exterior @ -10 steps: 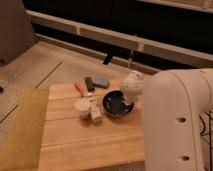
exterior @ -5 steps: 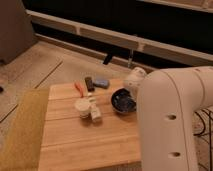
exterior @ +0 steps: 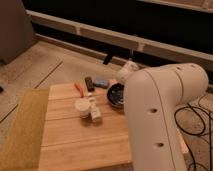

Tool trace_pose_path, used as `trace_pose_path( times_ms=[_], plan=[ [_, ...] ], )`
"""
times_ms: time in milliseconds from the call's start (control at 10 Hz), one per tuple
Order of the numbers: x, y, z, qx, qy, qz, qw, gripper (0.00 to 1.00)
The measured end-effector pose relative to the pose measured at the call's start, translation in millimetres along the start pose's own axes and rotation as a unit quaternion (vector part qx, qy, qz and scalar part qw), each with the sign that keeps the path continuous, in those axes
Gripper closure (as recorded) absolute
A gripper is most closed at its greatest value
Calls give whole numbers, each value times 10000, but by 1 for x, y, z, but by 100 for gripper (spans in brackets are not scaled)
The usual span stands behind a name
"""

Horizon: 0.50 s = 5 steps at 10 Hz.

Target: Drag the ceramic bowl in a circle

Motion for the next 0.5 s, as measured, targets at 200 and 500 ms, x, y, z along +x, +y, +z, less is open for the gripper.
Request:
trace_pose_path(
  times_ms=[200,500],
  plan=[
    [6,25,-4,-173,-58,-261,9995,100],
    [30,58,-9,-393,-75,-616,9973,100]
  ],
)
